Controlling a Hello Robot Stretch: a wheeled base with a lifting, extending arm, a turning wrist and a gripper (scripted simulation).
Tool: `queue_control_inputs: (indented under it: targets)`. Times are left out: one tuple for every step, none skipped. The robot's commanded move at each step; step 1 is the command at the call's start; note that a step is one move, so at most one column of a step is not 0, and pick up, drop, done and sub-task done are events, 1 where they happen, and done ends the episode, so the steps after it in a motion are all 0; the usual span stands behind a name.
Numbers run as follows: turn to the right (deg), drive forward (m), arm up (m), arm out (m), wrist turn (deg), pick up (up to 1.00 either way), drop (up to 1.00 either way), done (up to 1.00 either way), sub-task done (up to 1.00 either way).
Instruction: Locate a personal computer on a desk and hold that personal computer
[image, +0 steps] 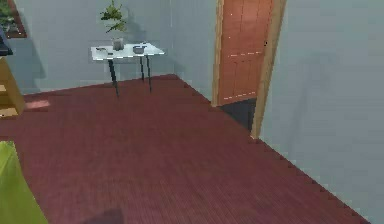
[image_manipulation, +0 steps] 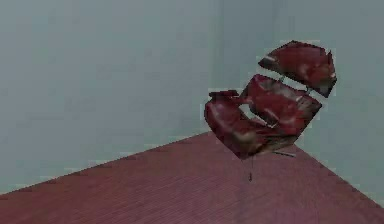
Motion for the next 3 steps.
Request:
queue_control_inputs:
  targets:
    - [-24.0, 0.0, 0.0, 0.0, 0.0, 0.0, 0.0, 0.0, 0.0]
    - [0.0, 1.0, 0.0, 0.0, 0.0, 0.0, 0.0, 0.0, 0.0]
    - [-6.0, 0.0, 0.0, 0.0, 0.0, 0.0, 0.0, 0.0, 0.0]
